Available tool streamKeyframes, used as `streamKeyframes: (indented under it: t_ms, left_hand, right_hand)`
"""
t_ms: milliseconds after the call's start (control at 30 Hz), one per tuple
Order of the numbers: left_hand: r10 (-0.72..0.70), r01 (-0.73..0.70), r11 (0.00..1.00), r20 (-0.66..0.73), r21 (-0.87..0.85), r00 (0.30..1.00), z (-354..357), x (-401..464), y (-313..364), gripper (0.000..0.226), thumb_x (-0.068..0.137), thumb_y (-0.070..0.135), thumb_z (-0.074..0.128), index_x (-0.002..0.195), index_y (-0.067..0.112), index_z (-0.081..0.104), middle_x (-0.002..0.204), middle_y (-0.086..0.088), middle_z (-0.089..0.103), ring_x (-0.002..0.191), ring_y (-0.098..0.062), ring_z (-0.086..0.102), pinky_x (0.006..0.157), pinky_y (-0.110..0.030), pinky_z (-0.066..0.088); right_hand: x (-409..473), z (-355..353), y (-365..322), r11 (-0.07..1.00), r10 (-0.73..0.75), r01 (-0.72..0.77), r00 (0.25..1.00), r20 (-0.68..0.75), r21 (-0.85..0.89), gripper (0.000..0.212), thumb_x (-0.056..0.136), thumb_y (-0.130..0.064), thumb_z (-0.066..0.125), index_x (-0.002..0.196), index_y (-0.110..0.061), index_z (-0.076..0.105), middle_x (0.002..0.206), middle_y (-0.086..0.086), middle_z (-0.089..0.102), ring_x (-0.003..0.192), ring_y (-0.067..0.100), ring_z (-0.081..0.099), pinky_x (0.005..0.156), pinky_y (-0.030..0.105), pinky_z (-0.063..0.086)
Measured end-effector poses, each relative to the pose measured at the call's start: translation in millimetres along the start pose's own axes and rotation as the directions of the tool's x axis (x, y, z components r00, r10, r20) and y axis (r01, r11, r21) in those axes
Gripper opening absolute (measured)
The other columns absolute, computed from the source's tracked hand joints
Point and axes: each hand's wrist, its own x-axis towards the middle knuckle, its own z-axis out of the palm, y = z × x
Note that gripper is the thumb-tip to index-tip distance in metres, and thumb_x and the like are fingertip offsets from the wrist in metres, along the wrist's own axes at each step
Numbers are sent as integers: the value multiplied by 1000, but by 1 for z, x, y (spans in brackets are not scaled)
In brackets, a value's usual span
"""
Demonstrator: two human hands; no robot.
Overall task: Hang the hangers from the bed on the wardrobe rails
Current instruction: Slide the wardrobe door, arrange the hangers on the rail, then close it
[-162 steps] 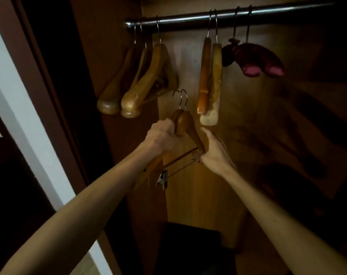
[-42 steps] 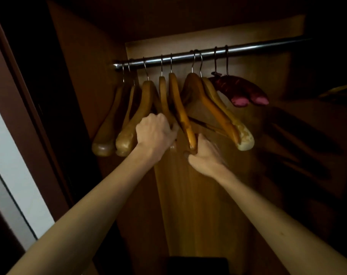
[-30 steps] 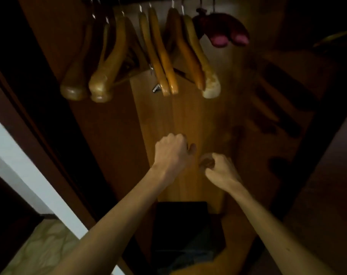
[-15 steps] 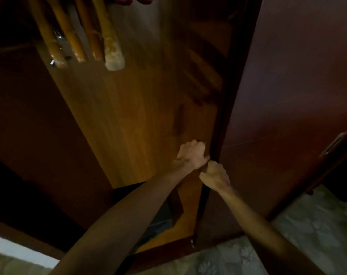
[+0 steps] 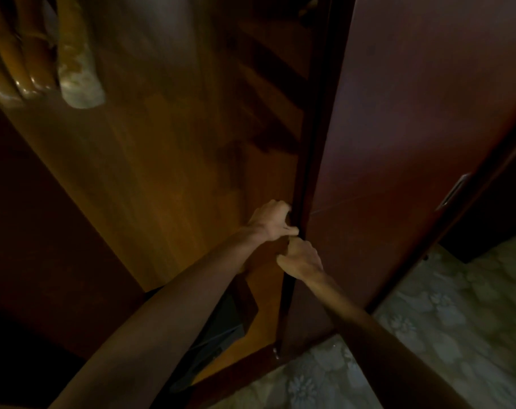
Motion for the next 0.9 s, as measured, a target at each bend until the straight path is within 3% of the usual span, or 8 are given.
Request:
streamKeyframes:
  t_ms: [133, 367, 433, 500, 533, 600, 800, 900]
  left_hand:
    - [24, -25, 999, -19, -38, 1000, 4, 2, -5, 23, 85, 34, 78, 97, 15, 74, 90, 2, 75, 78, -14, 70, 71, -34, 60]
    - [44, -44, 999, -35, 7, 998, 5, -1, -9, 27, 84, 43, 76, 93, 18, 72, 83, 5, 73, 71, -14, 69, 69, -36, 60]
    - [55, -55, 998, -48, 9, 997, 5, -5, -11, 25, 84, 44, 76, 93, 20, 72, 85, 7, 73, 72, -12, 68, 68, -34, 59]
    - [56, -55, 998, -62, 12, 997, 5, -9, -15, 25, 84, 44, 75, 95, 21, 72, 88, 8, 74, 74, -12, 68, 67, -31, 56]
    - [53, -53, 999, -64, 10, 997, 5, -11, -17, 25, 85, 44, 75, 95, 21, 72, 88, 8, 74, 74, -13, 68, 67, -31, 56]
    - [35, -35, 999, -59, 8, 998, 4, -17, -22, 25, 84, 44, 74, 92, 20, 72, 86, 7, 73, 74, -14, 68, 67, -32, 56]
    - [6, -5, 1000, -51, 12, 999, -6, -39, -40, 23, 85, 42, 73, 90, 20, 71, 82, 8, 73, 71, -11, 67, 57, -22, 46]
    - [-50, 50, 999, -16, -13, 999, -10, -51, -49, 23, 85, 41, 73, 91, 19, 72, 85, 5, 74, 74, -12, 69, 63, -27, 53]
  right_hand:
    - [2, 5, -2, 999, 17, -16, 999, -28, 28, 41, 90, -31, 64, 126, -11, 57, 81, 2, 66, 75, 18, 69, 70, 37, 61]
    - [2, 12, 1, 999, 45, -43, 996, -75, 34, 49, 91, -32, 64, 137, -17, 56, 95, 0, 70, 90, 21, 70, 79, 35, 58]
    - [2, 15, 3, 999, 36, -35, 997, -73, 12, 33, 89, -28, 64, 121, -18, 67, 95, 1, 71, 90, 20, 71, 80, 34, 58]
    - [2, 17, 5, 999, 49, -50, 995, -92, -16, 10, 88, -23, 64, 88, -16, 70, 80, 2, 69, 73, 17, 70, 71, 36, 61]
    - [3, 18, 6, 997, 63, -66, 992, -107, -26, 11, 87, -22, 64, 81, -14, 69, 76, 2, 68, 67, 15, 67, 64, 34, 60]
    - [4, 18, 3, 995, 83, -90, 990, -117, -52, 13, 88, -23, 66, 82, -12, 67, 76, 2, 66, 65, 15, 65, 56, 28, 55]
    - [8, 20, -3, 982, 52, -68, 995, -89, -175, 13, 91, -24, 66, 92, -12, 62, 81, 3, 60, 81, 23, 67, 67, 32, 57]
    - [9, 23, -3, 984, 8, -19, 998, -59, -179, 14, 89, -23, 66, 98, -11, 68, 91, 6, 66, 88, 26, 69, 70, 33, 57]
